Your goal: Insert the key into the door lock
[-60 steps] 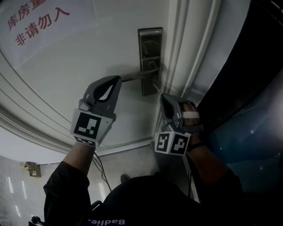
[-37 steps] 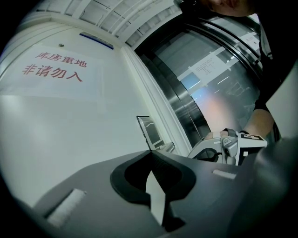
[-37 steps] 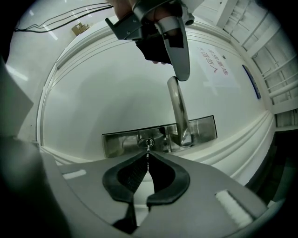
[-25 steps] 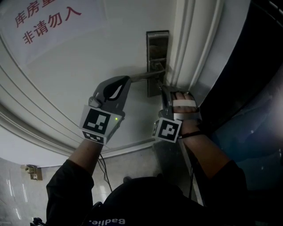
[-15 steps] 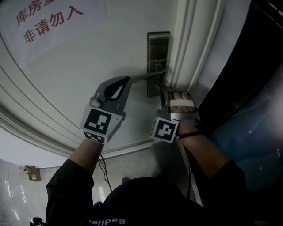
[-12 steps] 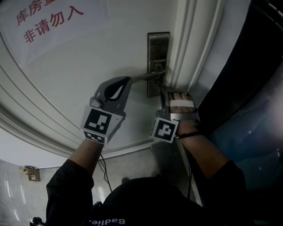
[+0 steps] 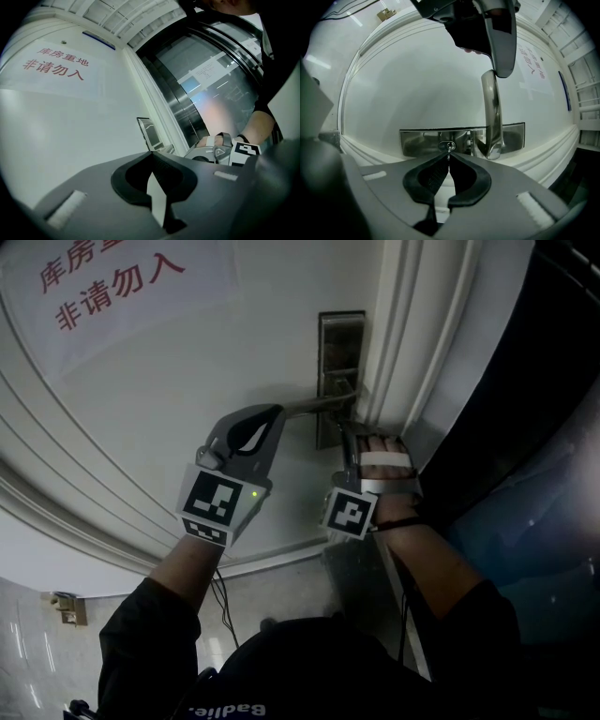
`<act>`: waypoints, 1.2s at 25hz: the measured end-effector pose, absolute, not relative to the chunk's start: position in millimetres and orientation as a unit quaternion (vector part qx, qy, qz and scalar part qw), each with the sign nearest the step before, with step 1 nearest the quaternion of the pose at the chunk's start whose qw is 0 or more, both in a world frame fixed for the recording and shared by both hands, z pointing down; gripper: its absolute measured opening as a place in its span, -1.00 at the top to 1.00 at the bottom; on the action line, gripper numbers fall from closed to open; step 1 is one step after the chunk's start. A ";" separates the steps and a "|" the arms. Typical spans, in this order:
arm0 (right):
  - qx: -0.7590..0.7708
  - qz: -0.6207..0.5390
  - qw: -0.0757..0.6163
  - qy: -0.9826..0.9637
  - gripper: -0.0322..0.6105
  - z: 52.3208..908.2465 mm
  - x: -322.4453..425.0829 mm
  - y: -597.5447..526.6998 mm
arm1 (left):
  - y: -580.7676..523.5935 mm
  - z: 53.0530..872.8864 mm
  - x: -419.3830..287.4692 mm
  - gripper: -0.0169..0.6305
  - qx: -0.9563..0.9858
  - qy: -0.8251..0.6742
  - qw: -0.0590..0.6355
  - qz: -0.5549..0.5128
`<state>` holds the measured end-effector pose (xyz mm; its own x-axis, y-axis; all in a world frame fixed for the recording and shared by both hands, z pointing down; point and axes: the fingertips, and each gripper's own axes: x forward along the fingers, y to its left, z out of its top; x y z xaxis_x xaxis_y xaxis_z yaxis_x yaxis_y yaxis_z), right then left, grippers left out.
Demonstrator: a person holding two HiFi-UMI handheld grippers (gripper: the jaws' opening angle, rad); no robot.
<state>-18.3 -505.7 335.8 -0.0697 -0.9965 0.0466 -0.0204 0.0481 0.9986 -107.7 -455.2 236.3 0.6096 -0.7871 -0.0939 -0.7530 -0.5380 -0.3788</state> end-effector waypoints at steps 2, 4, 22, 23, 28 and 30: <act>0.477 -0.501 0.488 -0.532 0.86 335.5 -20.4 -509.4 | -455.2 236.2 -108.0 0.89 -0.876 0.439 0.194 -0.043; 0.477 -0.499 0.489 -0.532 0.86 336.9 -22.6 -514.4 | -455.3 236.3 -108.0 0.89 -0.876 0.439 0.195 -0.042; 0.477 -0.497 0.495 -0.529 0.70 341.2 -29.2 -523.9 | -454.9 236.5 -107.8 0.89 -0.877 0.438 0.191 -0.038; 0.477 -0.497 0.494 -0.531 0.63 341.5 -30.0 -523.8 | -454.9 236.5 -107.9 0.89 -0.877 0.439 0.191 -0.038; 0.472 -0.504 0.489 -0.534 0.52 341.3 -32.8 -521.8 | -454.4 236.6 -109.9 0.89 -0.873 0.449 0.188 -0.038; 0.468 -0.505 0.489 -0.535 0.52 341.8 -32.3 -520.0 | -453.4 236.5 -110.7 0.89 -0.871 0.453 0.186 -0.037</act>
